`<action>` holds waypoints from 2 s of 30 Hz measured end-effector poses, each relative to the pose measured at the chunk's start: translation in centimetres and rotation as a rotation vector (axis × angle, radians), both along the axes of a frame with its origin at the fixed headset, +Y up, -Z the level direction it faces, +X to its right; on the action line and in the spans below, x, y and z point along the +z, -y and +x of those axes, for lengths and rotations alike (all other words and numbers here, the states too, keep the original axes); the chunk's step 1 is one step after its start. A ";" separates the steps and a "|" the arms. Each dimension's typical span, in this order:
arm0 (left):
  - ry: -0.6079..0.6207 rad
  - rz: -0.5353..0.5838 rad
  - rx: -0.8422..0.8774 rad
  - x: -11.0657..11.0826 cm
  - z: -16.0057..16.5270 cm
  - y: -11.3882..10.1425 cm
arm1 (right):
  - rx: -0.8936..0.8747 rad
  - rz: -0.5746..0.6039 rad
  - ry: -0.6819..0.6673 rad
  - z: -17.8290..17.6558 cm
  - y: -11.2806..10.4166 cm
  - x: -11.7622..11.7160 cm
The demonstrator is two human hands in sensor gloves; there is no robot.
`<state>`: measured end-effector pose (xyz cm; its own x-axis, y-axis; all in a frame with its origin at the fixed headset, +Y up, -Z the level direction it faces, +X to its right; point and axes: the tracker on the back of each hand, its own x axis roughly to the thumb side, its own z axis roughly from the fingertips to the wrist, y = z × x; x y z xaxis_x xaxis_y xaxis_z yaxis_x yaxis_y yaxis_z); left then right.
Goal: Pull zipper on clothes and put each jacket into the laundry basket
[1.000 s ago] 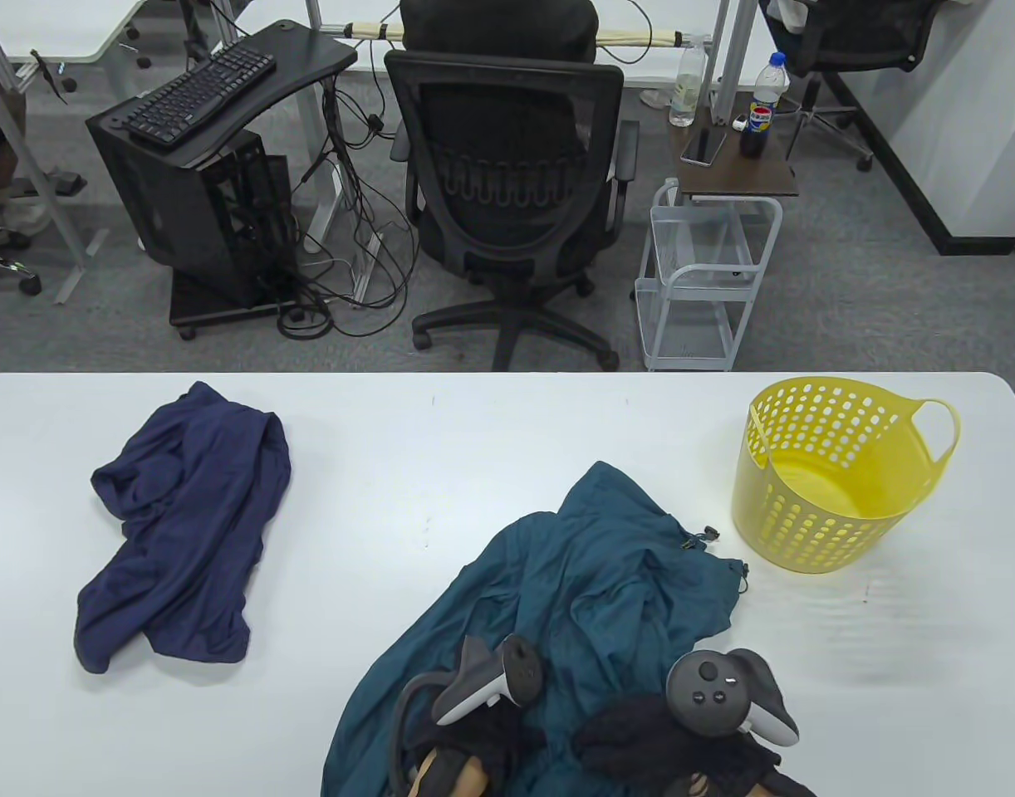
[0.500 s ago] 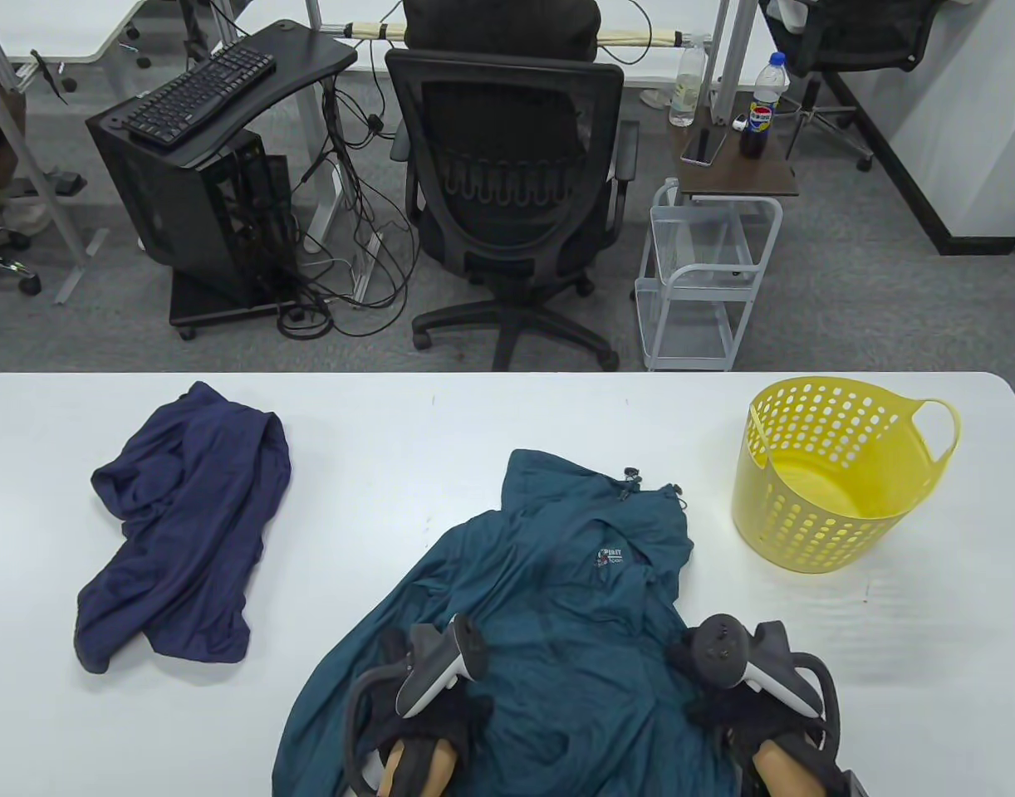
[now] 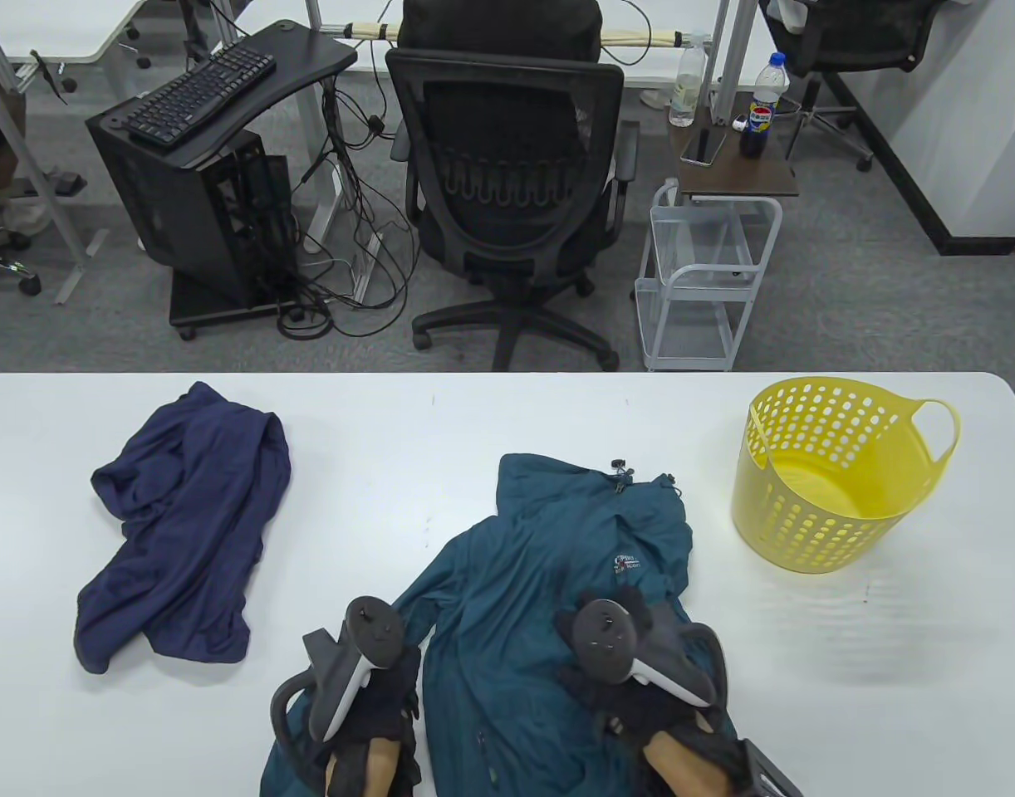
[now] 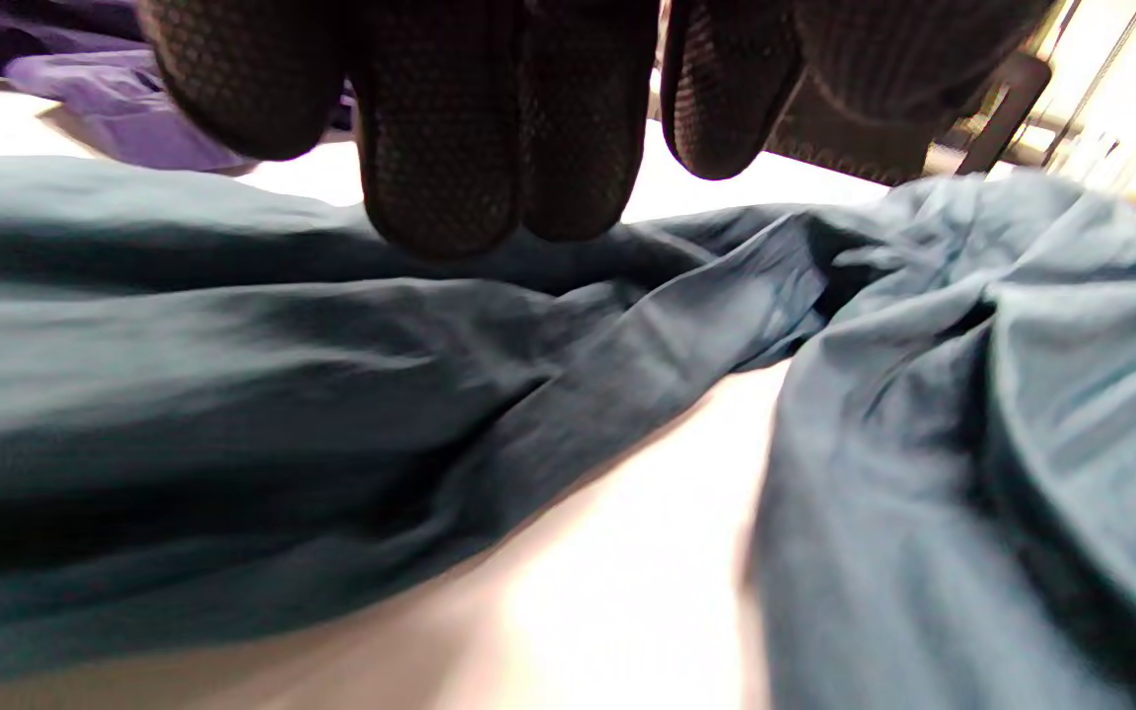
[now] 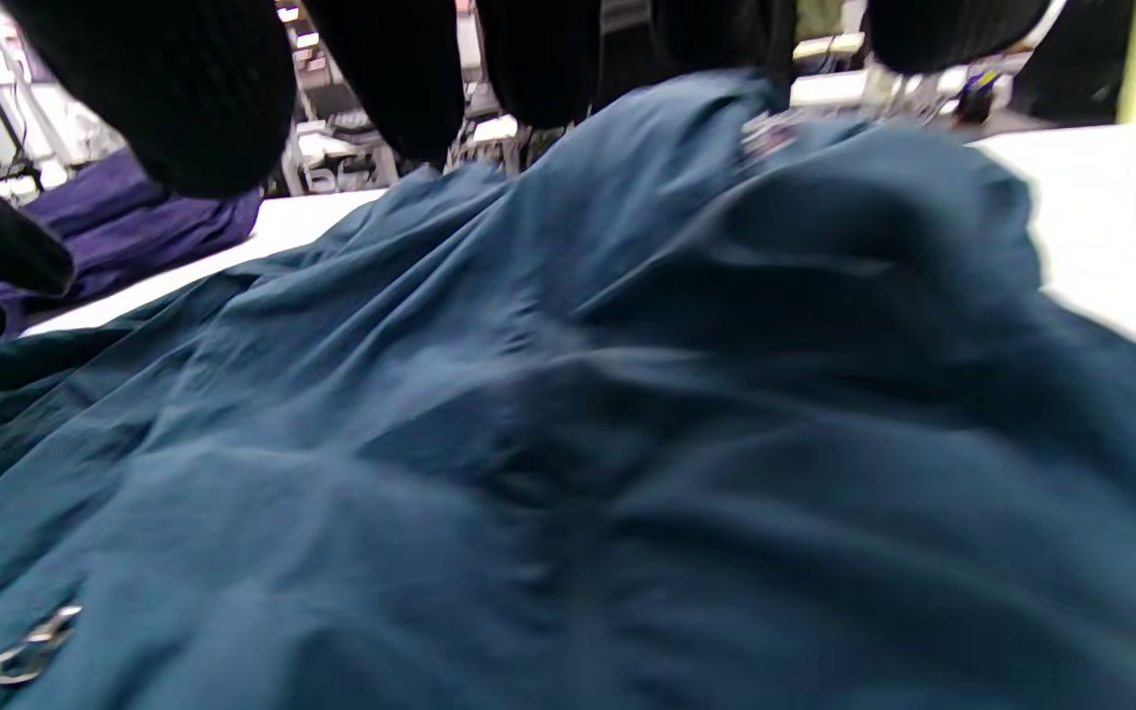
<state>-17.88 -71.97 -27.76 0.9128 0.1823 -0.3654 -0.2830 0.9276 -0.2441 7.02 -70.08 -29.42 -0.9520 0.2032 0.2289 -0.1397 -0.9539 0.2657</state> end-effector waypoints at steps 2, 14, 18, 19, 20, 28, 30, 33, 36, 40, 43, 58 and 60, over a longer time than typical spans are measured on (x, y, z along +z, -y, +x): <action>0.022 -0.084 -0.019 0.1 0.1 0.5 | 0.046 -0.053 0.006 -1.6 2.2 -1.3; -0.119 -0.357 0.128 -0.8 -4.1 4.7 | 0.047 -0.245 0.049 1.7 8.5 -1.9; -0.262 -0.342 0.136 0.2 -7.7 5.3 | 0.035 -0.253 0.046 3.0 8.6 -1.5; -0.289 -0.338 0.136 0.5 -8.3 5.3 | 0.027 -0.255 0.042 3.2 8.5 -1.5; -0.325 -0.325 0.129 0.8 -9.0 5.3 | 0.018 -0.257 0.038 3.3 8.5 -1.4; -0.304 -0.109 0.016 1.7 -5.9 1.2 | -0.177 -0.200 0.009 4.8 6.5 -1.2; -0.215 -0.051 0.003 1.2 -3.3 -0.3 | -0.295 -0.135 0.042 6.2 5.1 -1.3; -0.053 0.059 -0.006 0.2 1.4 -2.2 | -0.492 -0.023 0.150 9.8 3.2 -1.5; 0.136 0.141 0.012 -1.7 5.8 -2.4 | -0.608 0.142 0.397 14.8 2.5 -1.5; 0.311 0.177 0.031 -3.7 10.3 -0.5 | -0.564 0.134 0.579 18.5 3.6 -1.6; 0.371 0.155 0.008 -3.7 12.1 1.2 | -0.545 0.093 0.621 18.9 4.9 -2.2; 0.447 0.280 0.123 -1.1 11.4 2.0 | -0.581 0.187 0.488 15.2 4.6 -1.6; 0.479 0.288 0.231 -0.9 11.6 1.6 | -0.627 0.225 0.415 14.3 3.6 -1.1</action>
<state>-6.31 -73.58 -28.65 0.8886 0.4261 0.1699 -0.4059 0.9029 -0.1418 21.27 -73.71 -30.54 -0.6917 0.7219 -0.0205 -0.7155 -0.6889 -0.1164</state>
